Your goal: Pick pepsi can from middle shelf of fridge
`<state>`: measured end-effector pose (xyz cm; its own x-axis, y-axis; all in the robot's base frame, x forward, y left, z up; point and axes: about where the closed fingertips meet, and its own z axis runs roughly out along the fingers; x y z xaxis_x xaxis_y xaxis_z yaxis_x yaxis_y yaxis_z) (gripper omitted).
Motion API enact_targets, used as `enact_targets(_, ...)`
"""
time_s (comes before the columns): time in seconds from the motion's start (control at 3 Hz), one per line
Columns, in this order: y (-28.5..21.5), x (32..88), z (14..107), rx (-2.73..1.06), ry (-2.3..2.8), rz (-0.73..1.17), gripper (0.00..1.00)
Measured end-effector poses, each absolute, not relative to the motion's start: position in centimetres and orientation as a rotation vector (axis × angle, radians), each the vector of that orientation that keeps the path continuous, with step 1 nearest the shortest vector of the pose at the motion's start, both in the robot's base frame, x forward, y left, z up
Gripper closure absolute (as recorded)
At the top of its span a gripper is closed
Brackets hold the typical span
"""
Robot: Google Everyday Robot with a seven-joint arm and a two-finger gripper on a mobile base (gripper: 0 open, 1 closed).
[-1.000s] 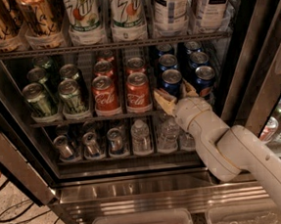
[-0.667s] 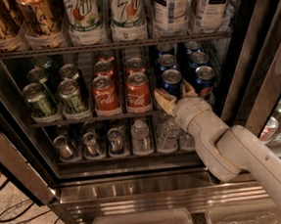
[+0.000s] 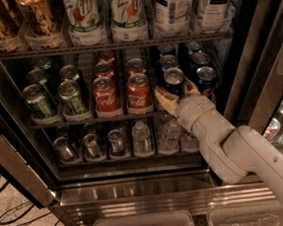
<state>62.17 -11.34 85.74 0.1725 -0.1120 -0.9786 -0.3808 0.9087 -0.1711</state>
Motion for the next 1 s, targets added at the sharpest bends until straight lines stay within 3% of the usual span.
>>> enact_targets(0.67,-12.3,58.5,89.8,-0.522,1.356,0.235,1.00)
enact_targets(1.0,-8.7,57.7,90.8,-0.552,1.399,0.425,1.00)
